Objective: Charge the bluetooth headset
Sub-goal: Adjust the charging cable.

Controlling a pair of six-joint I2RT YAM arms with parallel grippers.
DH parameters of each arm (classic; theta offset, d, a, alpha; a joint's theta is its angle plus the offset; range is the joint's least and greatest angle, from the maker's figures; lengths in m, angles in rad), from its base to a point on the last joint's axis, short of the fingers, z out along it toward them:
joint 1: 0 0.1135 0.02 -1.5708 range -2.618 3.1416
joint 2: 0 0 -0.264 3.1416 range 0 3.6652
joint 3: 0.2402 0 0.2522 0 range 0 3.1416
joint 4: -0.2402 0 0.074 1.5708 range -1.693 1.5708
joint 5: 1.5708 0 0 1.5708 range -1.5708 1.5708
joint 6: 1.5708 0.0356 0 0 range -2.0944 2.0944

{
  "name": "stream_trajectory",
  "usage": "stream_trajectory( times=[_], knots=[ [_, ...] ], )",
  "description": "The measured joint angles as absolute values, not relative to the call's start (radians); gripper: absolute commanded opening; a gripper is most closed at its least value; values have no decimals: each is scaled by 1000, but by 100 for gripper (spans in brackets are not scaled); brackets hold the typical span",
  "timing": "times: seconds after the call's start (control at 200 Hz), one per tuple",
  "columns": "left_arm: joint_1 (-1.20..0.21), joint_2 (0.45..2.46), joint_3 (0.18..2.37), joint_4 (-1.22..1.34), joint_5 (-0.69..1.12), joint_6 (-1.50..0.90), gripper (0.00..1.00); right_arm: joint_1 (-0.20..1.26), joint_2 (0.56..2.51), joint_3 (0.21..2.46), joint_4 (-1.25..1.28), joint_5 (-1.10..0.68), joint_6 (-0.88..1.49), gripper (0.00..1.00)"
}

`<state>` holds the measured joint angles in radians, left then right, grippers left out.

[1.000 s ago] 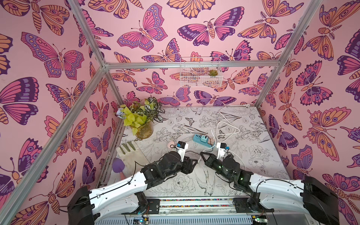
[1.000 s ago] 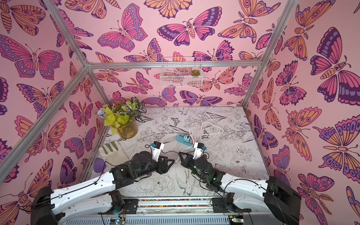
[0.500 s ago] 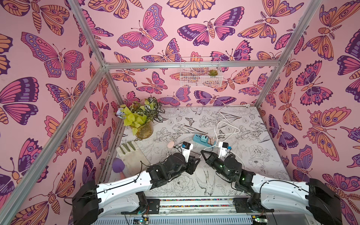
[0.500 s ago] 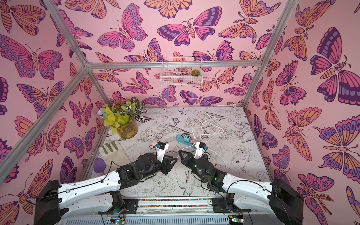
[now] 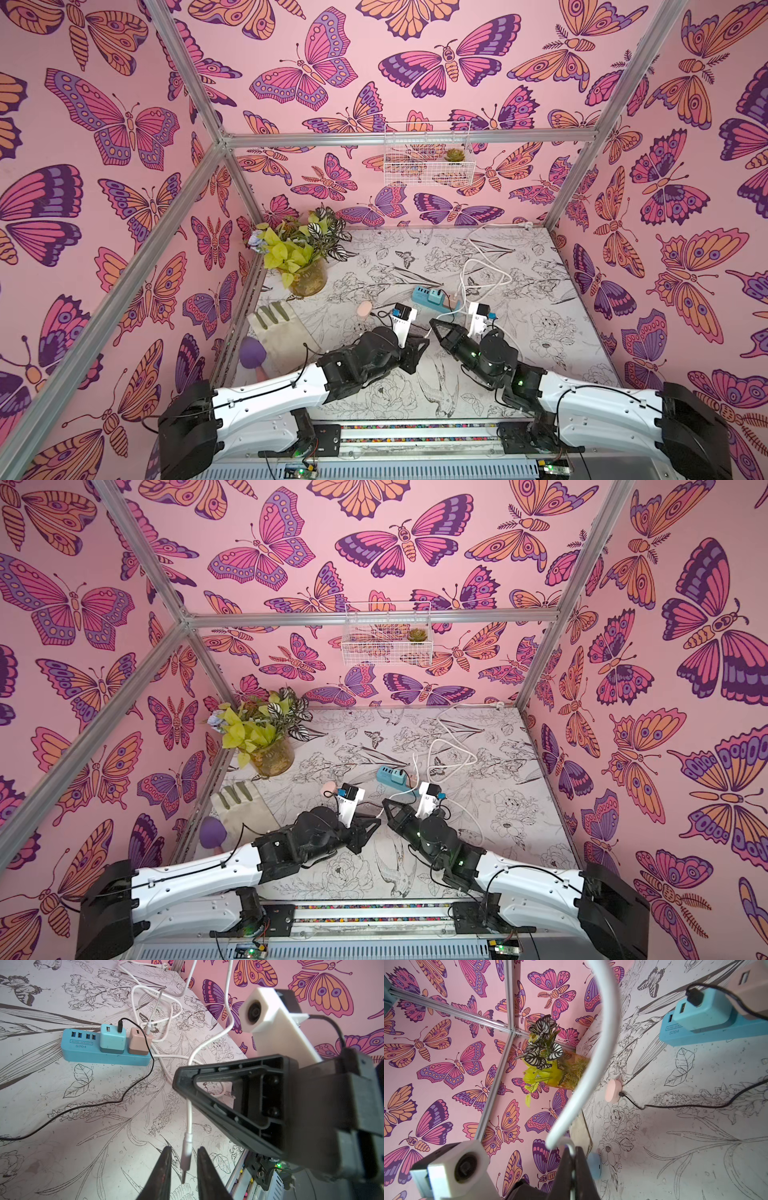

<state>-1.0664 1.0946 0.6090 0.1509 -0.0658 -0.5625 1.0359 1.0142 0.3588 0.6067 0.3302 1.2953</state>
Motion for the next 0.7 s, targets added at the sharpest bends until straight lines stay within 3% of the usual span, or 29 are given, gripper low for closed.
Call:
stream_trajectory(
  times=[0.22, 0.286, 0.386, 0.471, 0.702],
  knots=[
    [-1068, 1095, 609, 160, -52, -555, 4, 1036, 1010, 358, 609, 333, 1303, 6],
    [-1068, 1095, 609, 160, -51, -556, 3, 1036, 1010, 357, 610, 332, 1304, 13],
    [-1068, 1094, 609, 157, -52, -553, 2, 1036, 1006, 350, 609, 331, 1303, 33],
    [-1066, 1088, 609, 139, -52, -548, 1, 1037, 981, 343, 588, 331, 1293, 44],
    [-972, 1035, 625, -1, -9, -538, 1, 1037, 764, 337, 354, 363, 1192, 52]
  ],
)
